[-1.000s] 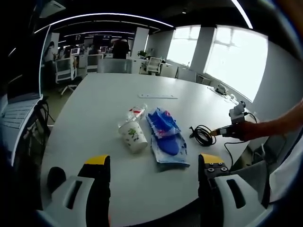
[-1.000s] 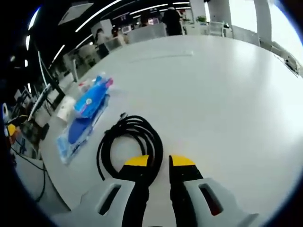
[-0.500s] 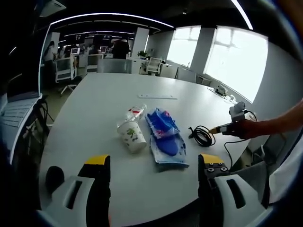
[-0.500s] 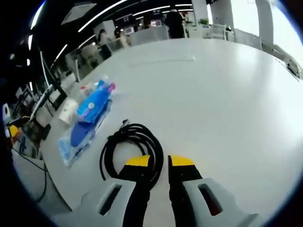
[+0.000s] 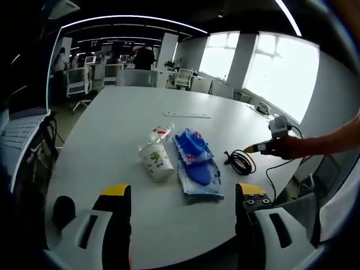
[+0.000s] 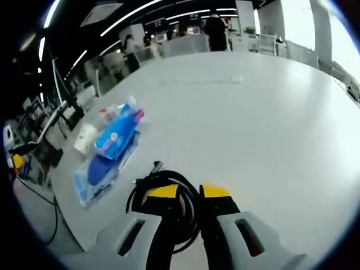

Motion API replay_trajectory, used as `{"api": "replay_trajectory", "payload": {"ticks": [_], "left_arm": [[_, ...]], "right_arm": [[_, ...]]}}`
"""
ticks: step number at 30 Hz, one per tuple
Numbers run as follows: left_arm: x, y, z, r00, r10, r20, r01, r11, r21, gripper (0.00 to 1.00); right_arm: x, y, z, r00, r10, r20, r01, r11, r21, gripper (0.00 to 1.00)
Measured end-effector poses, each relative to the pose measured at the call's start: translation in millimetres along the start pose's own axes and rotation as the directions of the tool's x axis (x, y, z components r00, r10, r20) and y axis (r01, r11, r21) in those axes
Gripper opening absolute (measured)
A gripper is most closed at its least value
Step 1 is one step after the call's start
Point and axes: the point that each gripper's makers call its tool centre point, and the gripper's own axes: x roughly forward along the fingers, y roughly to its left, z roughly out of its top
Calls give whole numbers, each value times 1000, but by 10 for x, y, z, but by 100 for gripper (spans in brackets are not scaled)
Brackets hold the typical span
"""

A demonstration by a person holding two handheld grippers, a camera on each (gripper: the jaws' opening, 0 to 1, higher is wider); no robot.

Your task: Arrange the tabletop items into an orderly group along one side of the table until the central work area is clear of visible clutter.

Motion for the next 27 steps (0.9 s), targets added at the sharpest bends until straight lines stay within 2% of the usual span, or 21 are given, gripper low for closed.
{"api": "replay_trajectory", "payload": {"ticks": [12, 27], "left_arm": [[-27, 42, -21, 1000, 14, 1, -14, 1000, -12, 77], [-49, 81, -62, 999, 32, -2, -32, 999, -25, 77]], "right_arm": [[131, 172, 241, 999, 41, 5, -41, 997, -59, 11], [309, 362, 430, 996, 90, -5, -90, 989, -119, 10]]}}
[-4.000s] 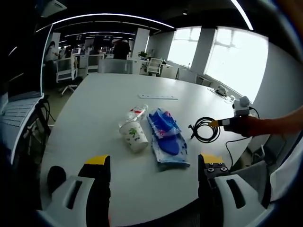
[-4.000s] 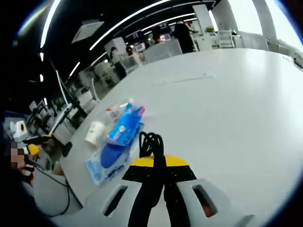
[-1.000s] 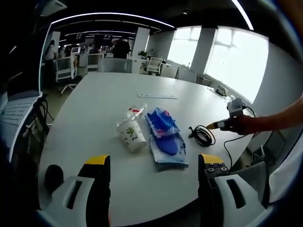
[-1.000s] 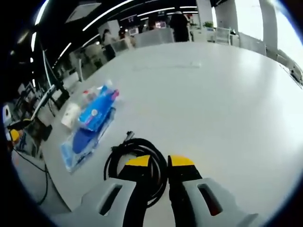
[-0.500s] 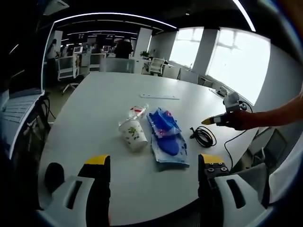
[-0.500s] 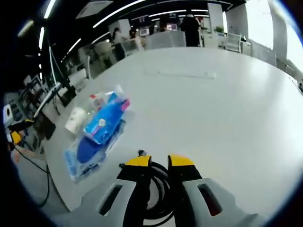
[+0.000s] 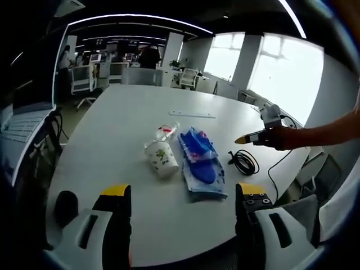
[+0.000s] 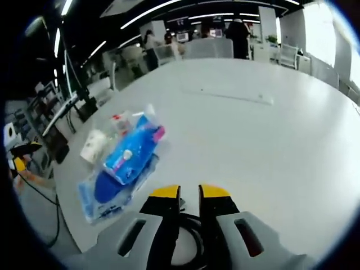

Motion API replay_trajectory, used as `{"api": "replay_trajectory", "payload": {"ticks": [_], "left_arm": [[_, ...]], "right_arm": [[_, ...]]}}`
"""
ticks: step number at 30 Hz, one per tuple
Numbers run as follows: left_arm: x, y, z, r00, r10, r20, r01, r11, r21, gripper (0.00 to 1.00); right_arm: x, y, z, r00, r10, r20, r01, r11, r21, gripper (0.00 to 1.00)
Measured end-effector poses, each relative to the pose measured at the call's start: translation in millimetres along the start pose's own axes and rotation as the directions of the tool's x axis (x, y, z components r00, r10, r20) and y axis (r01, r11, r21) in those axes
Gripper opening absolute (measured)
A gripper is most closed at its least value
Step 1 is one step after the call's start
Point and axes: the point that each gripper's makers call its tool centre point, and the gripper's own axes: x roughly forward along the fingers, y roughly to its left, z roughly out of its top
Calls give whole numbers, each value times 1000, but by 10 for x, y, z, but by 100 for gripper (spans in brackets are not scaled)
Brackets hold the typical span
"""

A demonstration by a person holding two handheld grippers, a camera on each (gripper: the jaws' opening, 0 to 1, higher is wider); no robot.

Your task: Arrange the tabletop items into an orderly group along one side of the table until the central work area is clear of visible clutter.

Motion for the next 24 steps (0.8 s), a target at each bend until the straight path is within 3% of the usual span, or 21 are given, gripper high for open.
{"api": "replay_trajectory", "payload": {"ticks": [9, 24], "left_arm": [[-14, 34, -37, 1000, 8, -5, -8, 1000, -8, 77], [-17, 86, -30, 1000, 20, -5, -20, 1000, -24, 77]], "right_arm": [[164, 121, 121, 999, 41, -12, -42, 998, -43, 10], [698, 148, 433, 994, 106, -24, -108, 989, -105, 11]]}}
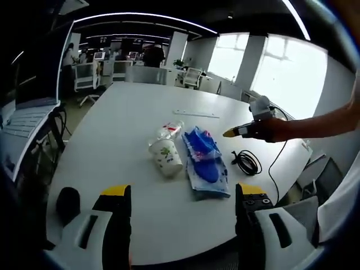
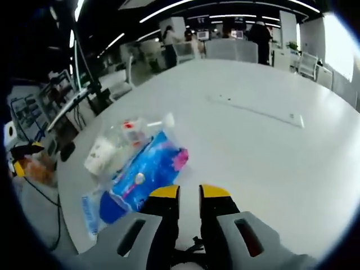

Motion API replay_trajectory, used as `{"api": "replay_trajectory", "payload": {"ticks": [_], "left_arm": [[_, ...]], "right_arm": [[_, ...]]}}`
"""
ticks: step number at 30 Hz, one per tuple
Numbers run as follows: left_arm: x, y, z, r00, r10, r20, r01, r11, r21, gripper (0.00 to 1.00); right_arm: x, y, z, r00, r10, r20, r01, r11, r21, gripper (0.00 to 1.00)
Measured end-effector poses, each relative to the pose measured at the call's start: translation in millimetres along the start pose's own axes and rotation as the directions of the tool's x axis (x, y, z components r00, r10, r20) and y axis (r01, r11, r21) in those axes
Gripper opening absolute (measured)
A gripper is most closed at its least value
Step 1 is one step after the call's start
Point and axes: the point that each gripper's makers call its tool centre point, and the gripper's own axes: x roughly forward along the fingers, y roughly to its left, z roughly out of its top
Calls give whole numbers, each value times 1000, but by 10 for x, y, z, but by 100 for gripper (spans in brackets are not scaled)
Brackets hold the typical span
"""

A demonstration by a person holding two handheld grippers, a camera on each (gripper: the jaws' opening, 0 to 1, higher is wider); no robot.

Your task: Arrange the tabletop items into an orderly group along one side of the table until the central work area is clear of visible clutter.

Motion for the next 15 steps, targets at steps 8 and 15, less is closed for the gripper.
{"api": "replay_trajectory", "payload": {"ticks": [8, 15], "left_arm": [[6, 9, 0, 1000, 5, -1, -5, 1000, -9, 77], [3, 26, -25, 1000, 7, -9, -7, 1000, -12, 77]], "right_arm": [[148, 36, 152, 1000, 20, -7, -20, 999, -42, 13], [242, 85, 278, 999, 42, -16, -43, 996, -73, 16]]}}
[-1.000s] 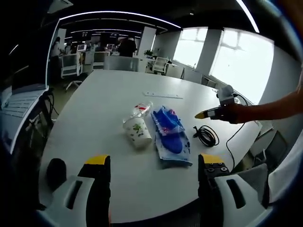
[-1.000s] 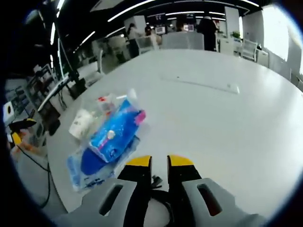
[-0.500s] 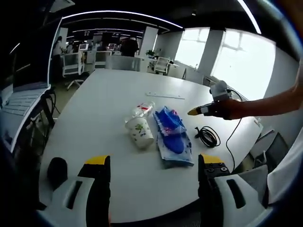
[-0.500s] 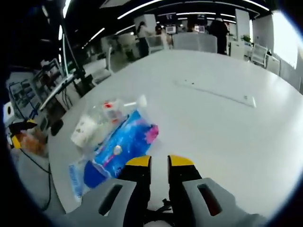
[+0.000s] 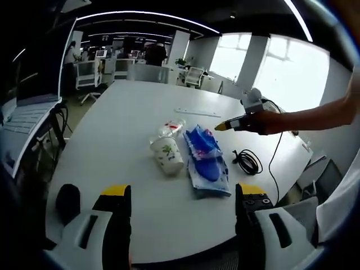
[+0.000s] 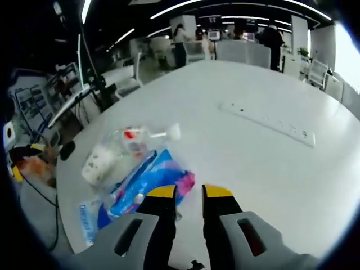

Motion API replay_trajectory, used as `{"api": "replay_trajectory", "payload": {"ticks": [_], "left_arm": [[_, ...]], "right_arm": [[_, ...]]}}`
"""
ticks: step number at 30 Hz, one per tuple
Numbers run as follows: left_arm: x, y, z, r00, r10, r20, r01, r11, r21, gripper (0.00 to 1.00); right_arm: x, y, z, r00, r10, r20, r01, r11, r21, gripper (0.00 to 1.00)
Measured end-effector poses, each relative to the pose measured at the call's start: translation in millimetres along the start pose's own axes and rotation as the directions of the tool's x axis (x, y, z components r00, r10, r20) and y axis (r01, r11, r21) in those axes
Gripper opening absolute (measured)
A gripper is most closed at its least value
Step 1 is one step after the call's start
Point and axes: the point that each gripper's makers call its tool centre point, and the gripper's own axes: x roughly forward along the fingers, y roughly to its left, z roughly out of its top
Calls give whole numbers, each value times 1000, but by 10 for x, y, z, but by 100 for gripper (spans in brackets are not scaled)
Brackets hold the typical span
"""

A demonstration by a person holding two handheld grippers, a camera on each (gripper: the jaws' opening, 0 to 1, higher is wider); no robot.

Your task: Arrange the tabletop items into an orderly group along one side of the table until the central work area is clear of visible clutter.

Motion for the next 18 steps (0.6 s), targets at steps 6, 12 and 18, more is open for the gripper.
{"api": "replay_trajectory", "payload": {"ticks": [6, 12, 18], "left_arm": [[-4, 38, 13, 1000, 0, -4, 0, 1000, 1, 77], [-18, 64, 33, 1000, 1, -5, -1, 1000, 5, 77], [-40, 89, 21, 1000, 5, -8, -5, 1000, 4, 77]], "right_arm": [[61, 49, 61, 1000, 10, -12, -11, 1000, -26, 17], [165, 88, 132, 999, 29, -26, -30, 998, -52, 18], [267, 133, 130, 997, 43, -58, -48, 995, -86, 17]]}}
